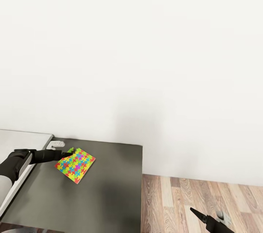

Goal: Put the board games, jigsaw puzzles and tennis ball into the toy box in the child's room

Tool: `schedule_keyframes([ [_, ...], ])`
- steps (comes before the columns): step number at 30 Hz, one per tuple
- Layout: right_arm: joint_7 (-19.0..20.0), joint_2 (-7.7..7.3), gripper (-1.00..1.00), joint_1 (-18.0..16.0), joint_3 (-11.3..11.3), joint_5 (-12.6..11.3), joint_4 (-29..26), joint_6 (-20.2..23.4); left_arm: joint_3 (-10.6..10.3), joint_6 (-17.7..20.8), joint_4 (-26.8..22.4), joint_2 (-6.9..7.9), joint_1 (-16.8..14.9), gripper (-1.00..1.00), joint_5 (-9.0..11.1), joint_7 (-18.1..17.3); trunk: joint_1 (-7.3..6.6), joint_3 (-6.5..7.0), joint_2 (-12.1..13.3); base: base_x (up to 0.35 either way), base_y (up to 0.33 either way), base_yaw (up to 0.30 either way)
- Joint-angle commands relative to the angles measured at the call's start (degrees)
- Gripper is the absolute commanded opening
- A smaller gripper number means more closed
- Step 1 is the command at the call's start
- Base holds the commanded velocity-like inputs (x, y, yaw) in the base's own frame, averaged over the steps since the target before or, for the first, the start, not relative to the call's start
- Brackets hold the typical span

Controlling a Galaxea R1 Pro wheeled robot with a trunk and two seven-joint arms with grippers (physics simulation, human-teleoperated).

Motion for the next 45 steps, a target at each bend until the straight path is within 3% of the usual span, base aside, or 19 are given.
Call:
schedule_keyframes([
  [1,0.09,0.0,1.0,-0.03,-0.06,-0.38,0.0,0.4,0.26,0.45,-0.04,-0.03,-0.04,1.0,-0.2,-0.24,0.03,-0.19,-0.1,0.0,0.0,0.0],
  [16,0.09,-0.01,1.0,-0.03,-0.06,-0.46,0.0,-0.13,0.13,0.21,-0.09,-0.12,0.01,1.0,-0.2,0.0,0.03,-1.55,-0.1,0.0,0.0,0.0],
  [45,0.18,0.0,1.0,-0.03,-0.13,-0.66,0.0,-0.06,0.13,0.15,-0.12,-0.13,0.02,1.0,-0.2,0.0,0.03,-1.96,-0.1,0.0,0.0,0.0],
])
